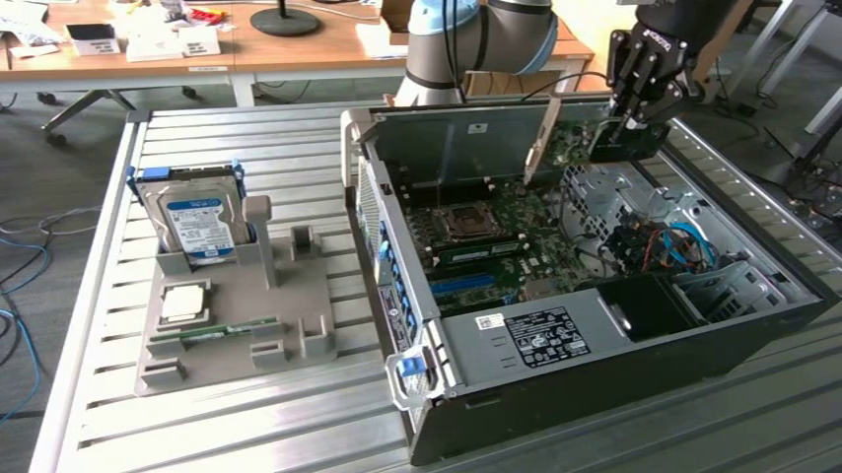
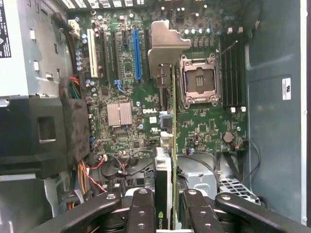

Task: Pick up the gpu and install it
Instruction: 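Insert the gpu into the slot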

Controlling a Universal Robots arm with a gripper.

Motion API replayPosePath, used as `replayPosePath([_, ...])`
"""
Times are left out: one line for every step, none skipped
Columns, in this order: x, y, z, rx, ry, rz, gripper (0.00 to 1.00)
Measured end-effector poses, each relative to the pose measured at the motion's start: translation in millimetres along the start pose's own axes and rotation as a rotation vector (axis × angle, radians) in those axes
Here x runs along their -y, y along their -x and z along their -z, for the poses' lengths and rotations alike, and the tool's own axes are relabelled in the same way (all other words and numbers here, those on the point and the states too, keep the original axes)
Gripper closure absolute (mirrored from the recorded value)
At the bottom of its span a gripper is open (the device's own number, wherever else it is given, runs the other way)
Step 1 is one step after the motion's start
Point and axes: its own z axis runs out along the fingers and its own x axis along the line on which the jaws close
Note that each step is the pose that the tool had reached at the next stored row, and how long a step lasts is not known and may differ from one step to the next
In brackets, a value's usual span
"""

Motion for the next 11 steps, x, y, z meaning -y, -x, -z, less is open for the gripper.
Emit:
replayPosePath([-1.1,-0.1,-0.2,0.0001,-0.0001,0.0,0.73])
replayPosePath([-2.3,-0.2,-0.5,0.0001,-0.0001,0.0,0.73])
replayPosePath([-3.6,-0.5,-0.6,-0.0001,-0.0001,0.0,0.73])
replayPosePath([-5.4,-0.9,-0.6,-0.0002,-0.0002,0.001,0.73])
replayPosePath([-7.5,-1.6,-0.6,0.0001,-0.0005,0.001,0.73])
replayPosePath([-9.4,-2.3,-0.7,0.0013,-0.001,0.001,0.73])
replayPosePath([-11.3,-3.0,-0.9,0.0033,-0.0015,0.002,0.73])
replayPosePath([-13.0,-3.7,-1.0,0.005,-0.0018,0.002,0.73])
replayPosePath([-14.3,-4.3,-1.2,0.006,-0.0018,0.002,0.73])
replayPosePath([-15.6,-5.0,-1.3,0.0078,-0.0017,0.002,0.73])
replayPosePath([-16.5,-5.8,-1.4,0.0096,-0.0016,0.002,0.73])
